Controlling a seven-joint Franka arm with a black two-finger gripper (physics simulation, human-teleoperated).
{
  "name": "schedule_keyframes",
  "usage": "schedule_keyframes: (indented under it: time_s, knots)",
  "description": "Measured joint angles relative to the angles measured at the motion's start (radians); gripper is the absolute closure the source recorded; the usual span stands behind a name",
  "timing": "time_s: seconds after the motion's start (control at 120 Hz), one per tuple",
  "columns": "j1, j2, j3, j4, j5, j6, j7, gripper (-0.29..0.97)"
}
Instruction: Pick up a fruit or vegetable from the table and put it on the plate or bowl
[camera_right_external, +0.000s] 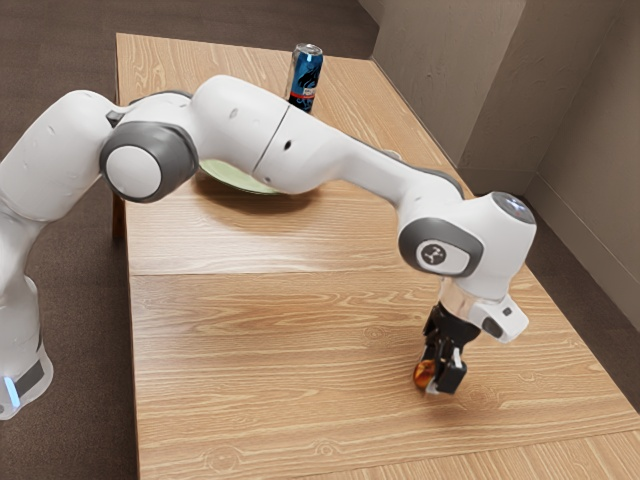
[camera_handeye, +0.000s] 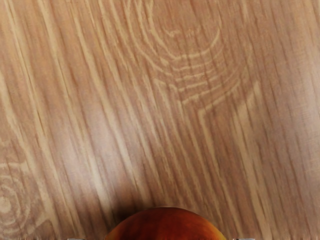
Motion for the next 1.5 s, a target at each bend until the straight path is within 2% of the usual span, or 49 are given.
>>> schedule_keyframes:
  time_s: [0.95, 1.183, 1.25, 1.433, 1.5]
  knots:
    - [0.006, 0.001, 0.001, 0.006, 0.009, -0.081, -0.003, 0.33]
    - [0.018, -0.017, 0.009, 0.078, 0.03, -0.119, -0.001, 0.35]
    - [0.031, -0.056, 0.065, 0.099, 0.042, -0.14, 0.0, 0.34]
    - [0.043, -0.168, 0.345, 0.113, 0.05, -0.203, 0.001, 0.33]
    - [0.092, -0.183, 0.39, 0.113, 0.046, -0.223, 0.002, 0.33]
